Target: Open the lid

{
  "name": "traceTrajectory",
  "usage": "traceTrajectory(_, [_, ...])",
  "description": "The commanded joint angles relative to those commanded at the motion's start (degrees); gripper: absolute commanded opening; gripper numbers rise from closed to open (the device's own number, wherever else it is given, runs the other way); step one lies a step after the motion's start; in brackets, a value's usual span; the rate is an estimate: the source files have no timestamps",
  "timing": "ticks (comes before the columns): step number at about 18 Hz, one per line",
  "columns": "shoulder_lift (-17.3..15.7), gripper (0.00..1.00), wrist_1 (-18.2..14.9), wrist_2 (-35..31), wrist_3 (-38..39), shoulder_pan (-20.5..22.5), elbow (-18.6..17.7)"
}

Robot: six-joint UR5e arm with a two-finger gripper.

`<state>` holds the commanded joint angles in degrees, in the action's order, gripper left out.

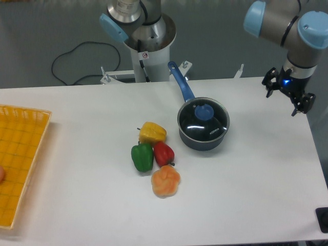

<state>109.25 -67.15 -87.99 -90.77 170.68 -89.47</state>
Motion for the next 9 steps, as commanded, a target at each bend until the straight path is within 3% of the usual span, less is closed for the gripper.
traceTrajectory(2, [-1.05,1.0,0.09,2.37,9.43,0.44,-0.79])
traceTrajectory(7, [-6.76,1.0,-0.09,2.56,17.44,0.88,-7.37])
traceTrajectory(9, [-7.91,1.0,-0.87,2.3,21.75,0.36,-8.35])
